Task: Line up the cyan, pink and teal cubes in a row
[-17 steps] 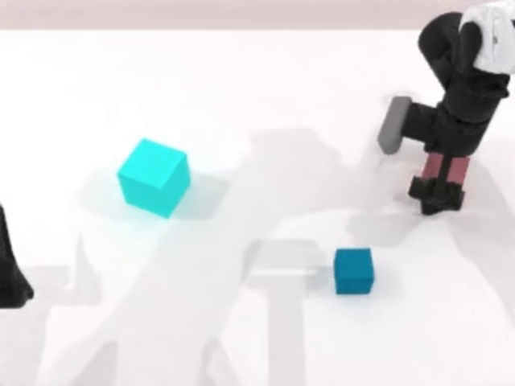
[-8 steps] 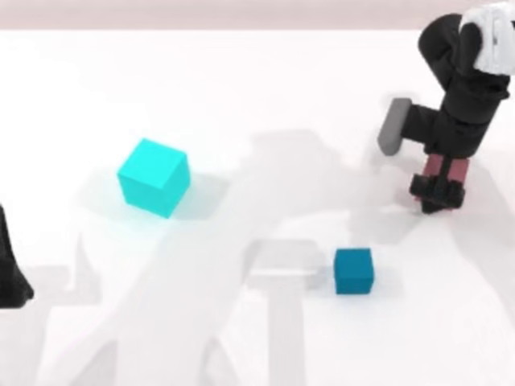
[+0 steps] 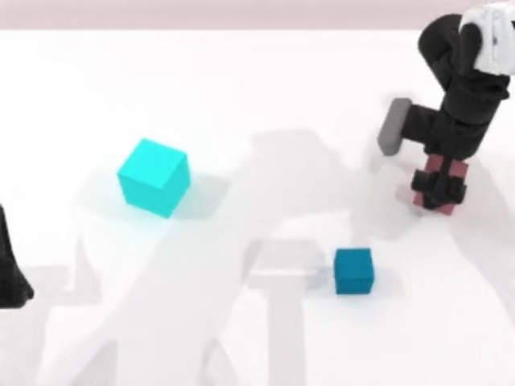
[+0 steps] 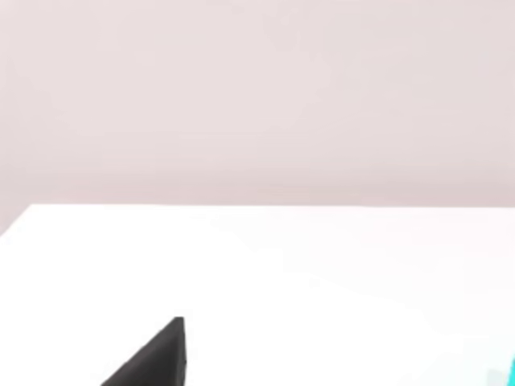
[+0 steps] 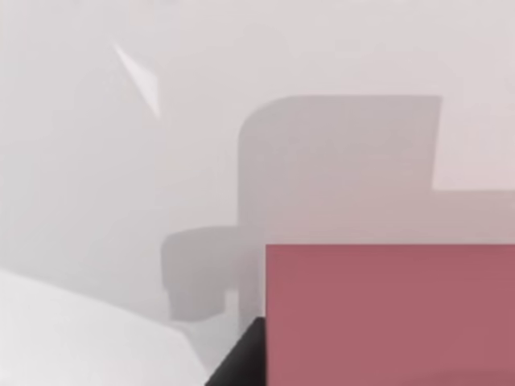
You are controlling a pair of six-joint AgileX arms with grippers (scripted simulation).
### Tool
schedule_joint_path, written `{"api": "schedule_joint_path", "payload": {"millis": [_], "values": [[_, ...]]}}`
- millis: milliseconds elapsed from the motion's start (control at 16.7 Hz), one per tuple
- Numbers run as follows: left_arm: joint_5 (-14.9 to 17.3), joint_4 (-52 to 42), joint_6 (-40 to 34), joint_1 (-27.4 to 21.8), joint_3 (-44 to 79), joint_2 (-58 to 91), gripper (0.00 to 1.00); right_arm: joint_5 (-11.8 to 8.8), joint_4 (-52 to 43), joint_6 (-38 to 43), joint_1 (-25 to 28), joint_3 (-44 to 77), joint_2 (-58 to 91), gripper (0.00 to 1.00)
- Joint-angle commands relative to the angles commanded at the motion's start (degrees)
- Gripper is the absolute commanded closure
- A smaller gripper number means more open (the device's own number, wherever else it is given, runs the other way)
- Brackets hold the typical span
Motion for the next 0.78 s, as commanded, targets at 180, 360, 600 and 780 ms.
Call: {"api": "schedule_joint_path", "payload": {"millis": [180,360,600,780], "values": [[0.0,0.0,0.0,0.0,0.0,0.0,0.00,0.0,0.0,0.0,0.0,0.0,0.0,1.00],[0.0,0.0,0.0,0.0,0.0,0.0,0.00,-0.5,-1.1,0.7,0.1,0.0,-1.5,1.00],[0.0,0.0,0.0,0.0,0.0,0.0,0.00,-0.5,-5.0,0.4,0.5,2.9,-2.3,1.00],[0.0,0.0,0.0,0.0,0.0,0.0,0.00,-0.5,-10.8,0.4,0.7,7.0,-3.8,1.00]]}}
